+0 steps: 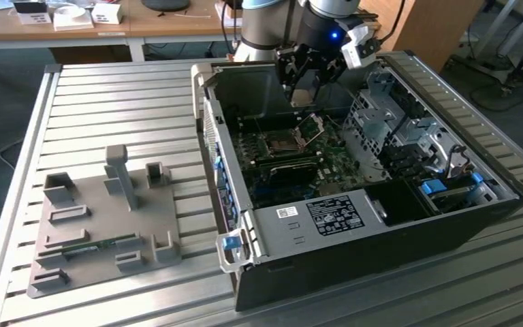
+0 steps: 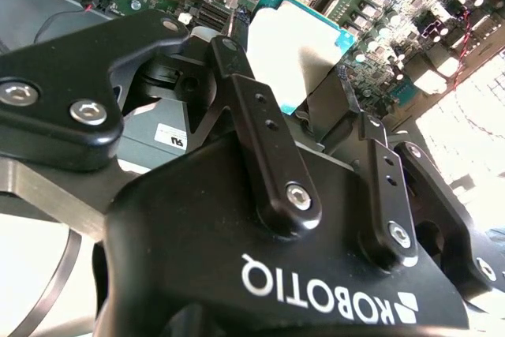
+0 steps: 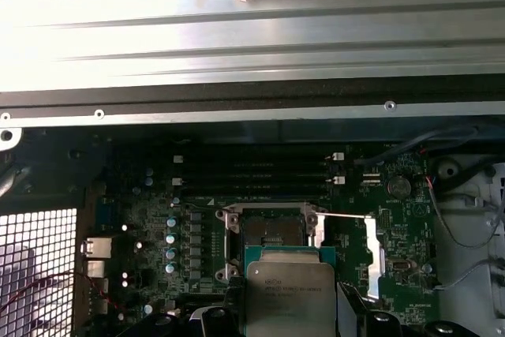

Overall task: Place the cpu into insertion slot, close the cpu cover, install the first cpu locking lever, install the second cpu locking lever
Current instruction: 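Place the cpu into insertion slot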

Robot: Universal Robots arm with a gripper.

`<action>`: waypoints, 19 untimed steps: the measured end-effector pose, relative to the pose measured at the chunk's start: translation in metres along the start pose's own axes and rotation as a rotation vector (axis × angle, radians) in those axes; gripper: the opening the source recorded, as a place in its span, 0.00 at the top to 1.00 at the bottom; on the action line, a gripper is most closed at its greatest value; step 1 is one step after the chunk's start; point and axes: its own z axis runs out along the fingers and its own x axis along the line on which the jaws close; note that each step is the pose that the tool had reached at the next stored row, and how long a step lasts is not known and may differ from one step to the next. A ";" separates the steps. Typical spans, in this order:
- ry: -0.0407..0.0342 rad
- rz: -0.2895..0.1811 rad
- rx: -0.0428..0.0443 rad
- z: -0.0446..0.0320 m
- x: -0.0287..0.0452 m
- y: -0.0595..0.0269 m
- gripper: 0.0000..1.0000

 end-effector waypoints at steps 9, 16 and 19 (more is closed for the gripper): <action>0.0000 0.000 -0.0001 0.0053 0.0074 -0.0007 0.46; 0.0001 0.000 0.0000 0.0179 0.0078 -0.0020 0.46; 0.0000 0.000 -0.0001 0.0232 0.0077 -0.0026 0.46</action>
